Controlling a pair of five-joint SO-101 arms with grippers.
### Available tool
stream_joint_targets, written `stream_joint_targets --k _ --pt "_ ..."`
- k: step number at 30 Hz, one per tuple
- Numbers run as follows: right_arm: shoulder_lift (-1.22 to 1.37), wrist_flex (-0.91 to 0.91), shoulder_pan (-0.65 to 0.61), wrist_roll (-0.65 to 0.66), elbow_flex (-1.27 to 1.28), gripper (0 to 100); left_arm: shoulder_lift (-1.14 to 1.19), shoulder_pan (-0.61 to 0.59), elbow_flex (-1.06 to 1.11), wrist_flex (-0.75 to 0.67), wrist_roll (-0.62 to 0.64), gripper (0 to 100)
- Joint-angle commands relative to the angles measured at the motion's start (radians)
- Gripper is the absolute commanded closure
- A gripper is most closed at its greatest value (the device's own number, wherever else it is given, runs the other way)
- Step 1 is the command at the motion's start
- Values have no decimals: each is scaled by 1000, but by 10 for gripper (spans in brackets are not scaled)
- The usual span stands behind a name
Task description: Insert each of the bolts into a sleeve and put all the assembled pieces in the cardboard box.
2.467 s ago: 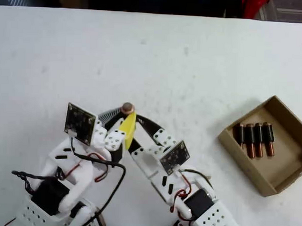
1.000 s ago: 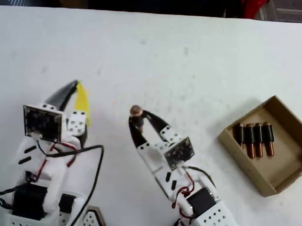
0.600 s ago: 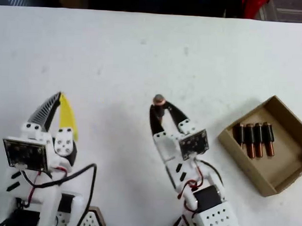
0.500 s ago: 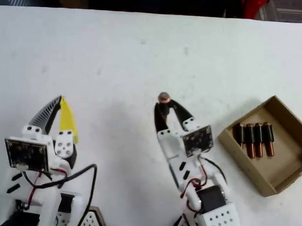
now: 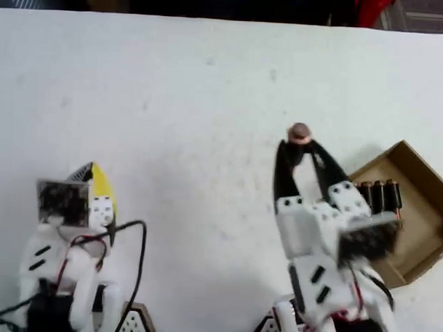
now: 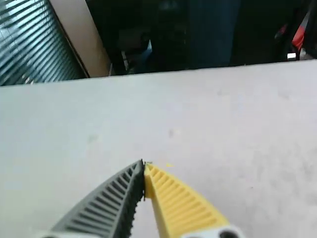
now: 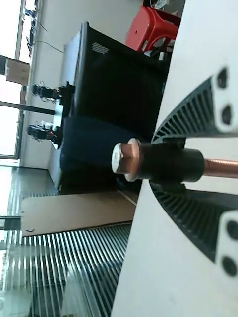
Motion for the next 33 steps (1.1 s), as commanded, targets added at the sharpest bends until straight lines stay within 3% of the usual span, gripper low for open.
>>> stream_joint_targets --k 1,10,18,25,33 --pt "96 39 28 11 -175 981 -4 -13 87 -5 -8 977" --pt "495 211 165 11 -505 981 -4 -13 285 2 -8 977" --pt "763 179 367 140 -546 981 -4 -13 404 2 -6 977" --pt "1010 117 509 153 -546 981 -2 -13 471 8 -6 976" --pt "1285 35 633 256 -552 981 -2 -7 471 132 -2 976"
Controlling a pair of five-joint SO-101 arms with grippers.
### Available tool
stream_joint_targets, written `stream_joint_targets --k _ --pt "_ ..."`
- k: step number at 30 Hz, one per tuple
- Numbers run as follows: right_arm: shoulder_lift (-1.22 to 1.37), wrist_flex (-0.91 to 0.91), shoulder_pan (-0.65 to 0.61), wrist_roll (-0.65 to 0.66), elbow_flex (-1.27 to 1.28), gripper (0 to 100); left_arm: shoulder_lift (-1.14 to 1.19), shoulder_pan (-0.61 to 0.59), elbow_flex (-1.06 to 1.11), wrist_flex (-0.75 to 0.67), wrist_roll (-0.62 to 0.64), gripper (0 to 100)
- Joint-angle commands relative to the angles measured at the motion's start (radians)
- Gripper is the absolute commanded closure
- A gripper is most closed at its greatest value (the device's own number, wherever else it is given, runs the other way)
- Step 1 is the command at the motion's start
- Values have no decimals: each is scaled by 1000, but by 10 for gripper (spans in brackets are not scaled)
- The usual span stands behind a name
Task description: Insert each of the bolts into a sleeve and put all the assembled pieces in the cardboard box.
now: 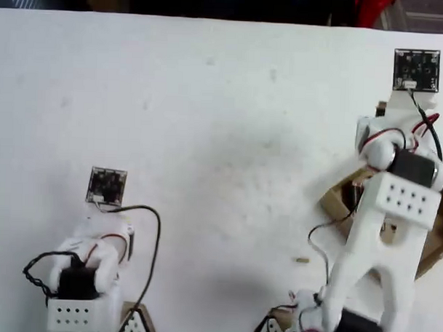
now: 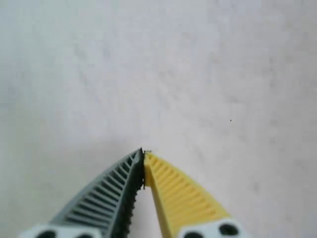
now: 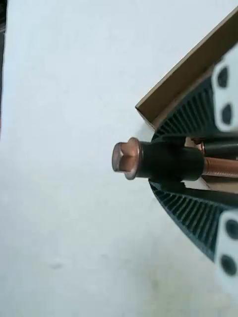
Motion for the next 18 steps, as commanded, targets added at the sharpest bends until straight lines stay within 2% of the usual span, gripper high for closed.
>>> stream_joint_targets --k 1,4,10,18 --pt "67 -39 53 49 -61 981 -12 -2 -2 49 -2 976" --pt "137 -58 81 98 -58 981 -12 7 -3 49 0 976" --pt "246 -67 147 178 -61 981 -10 116 -3 48 2 976" --pt "331 -67 263 325 -63 981 -10 131 -3 48 2 976"
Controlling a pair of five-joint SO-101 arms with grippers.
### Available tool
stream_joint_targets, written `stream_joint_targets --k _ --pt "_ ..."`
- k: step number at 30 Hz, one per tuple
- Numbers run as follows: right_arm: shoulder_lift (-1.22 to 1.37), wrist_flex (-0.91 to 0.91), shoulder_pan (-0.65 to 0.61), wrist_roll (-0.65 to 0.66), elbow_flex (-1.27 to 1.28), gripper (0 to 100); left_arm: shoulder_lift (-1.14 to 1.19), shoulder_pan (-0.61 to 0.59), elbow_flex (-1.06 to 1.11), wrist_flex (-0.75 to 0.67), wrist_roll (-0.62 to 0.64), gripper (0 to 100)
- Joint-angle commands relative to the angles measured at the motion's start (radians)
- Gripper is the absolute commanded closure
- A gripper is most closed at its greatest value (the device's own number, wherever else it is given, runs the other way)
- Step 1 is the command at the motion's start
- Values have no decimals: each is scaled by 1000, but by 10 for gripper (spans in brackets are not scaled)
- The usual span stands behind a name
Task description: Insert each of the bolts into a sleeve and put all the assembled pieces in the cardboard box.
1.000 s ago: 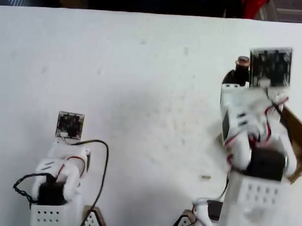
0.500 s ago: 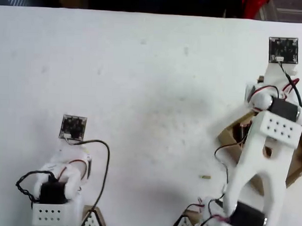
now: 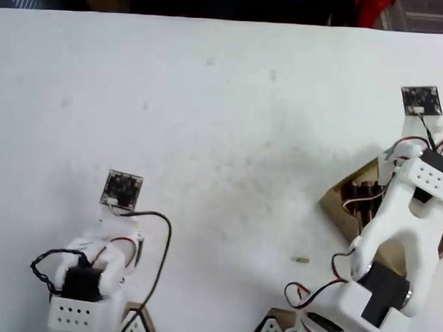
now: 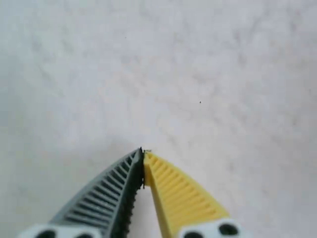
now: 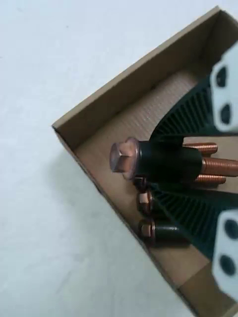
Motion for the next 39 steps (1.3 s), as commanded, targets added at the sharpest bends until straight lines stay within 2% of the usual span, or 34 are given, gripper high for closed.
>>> stream_joint_targets --k 1,8,15,22,31,39 --pt "2 -24 61 64 -64 981 -8 18 -3 5 2 976" --pt "108 -24 113 206 -63 981 -8 19 -3 -52 2 976" --pt "229 -24 113 272 -66 975 -8 18 -3 -2 2 976" --pt "234 -22 130 272 -92 858 -8 18 -3 0 2 976" --pt "166 -13 122 270 -106 857 -8 18 -3 0 2 976" --pt "-31 170 64 270 -107 857 -8 16 -3 11 2 976"
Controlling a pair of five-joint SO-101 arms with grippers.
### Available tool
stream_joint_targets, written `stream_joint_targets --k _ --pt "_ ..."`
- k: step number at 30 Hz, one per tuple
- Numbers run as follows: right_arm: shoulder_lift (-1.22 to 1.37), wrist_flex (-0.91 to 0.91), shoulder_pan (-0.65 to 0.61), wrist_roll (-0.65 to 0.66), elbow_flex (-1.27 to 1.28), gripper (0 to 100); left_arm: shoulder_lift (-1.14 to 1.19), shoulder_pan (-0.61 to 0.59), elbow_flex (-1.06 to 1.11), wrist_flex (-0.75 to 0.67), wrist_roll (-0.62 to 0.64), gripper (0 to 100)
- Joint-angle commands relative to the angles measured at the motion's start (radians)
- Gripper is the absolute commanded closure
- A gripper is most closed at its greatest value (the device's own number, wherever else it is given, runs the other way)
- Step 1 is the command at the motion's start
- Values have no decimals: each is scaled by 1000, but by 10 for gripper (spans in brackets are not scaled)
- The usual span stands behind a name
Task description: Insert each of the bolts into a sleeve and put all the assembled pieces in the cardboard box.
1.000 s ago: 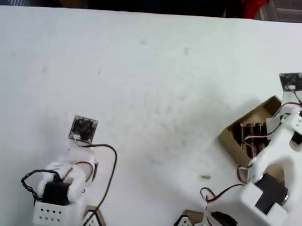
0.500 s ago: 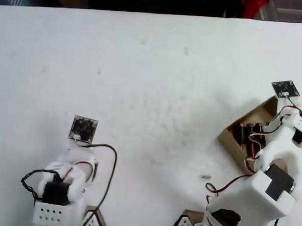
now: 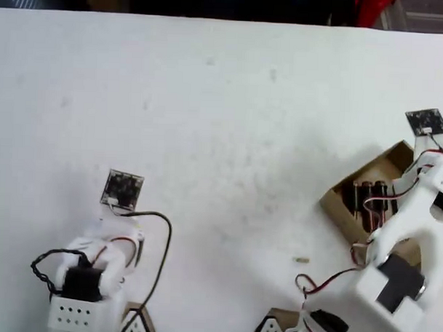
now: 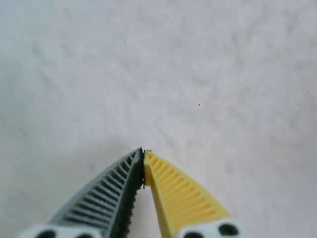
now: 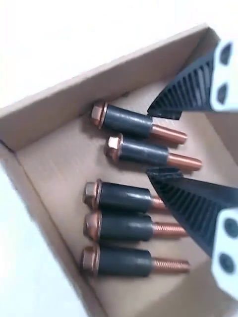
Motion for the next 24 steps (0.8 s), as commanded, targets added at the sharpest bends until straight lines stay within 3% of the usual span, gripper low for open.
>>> stream_joint_targets --k 1,3,10,15,20,24 --pt "-137 77 -56 5 -48 858 -8 12 -3 26 2 977" --pt "-193 122 -94 -26 -49 858 -8 7 -3 28 2 977" --pt "-466 196 -254 -311 -52 865 -8 5 -3 28 2 977" --pt "-665 245 -386 -404 -46 985 -8 4 -3 28 2 978" --pt "-808 321 -473 -493 -46 964 -8 -15 -2 25 117 978" --pt "-889 387 -541 -526 -46 964 -8 -65 -2 25 120 978"
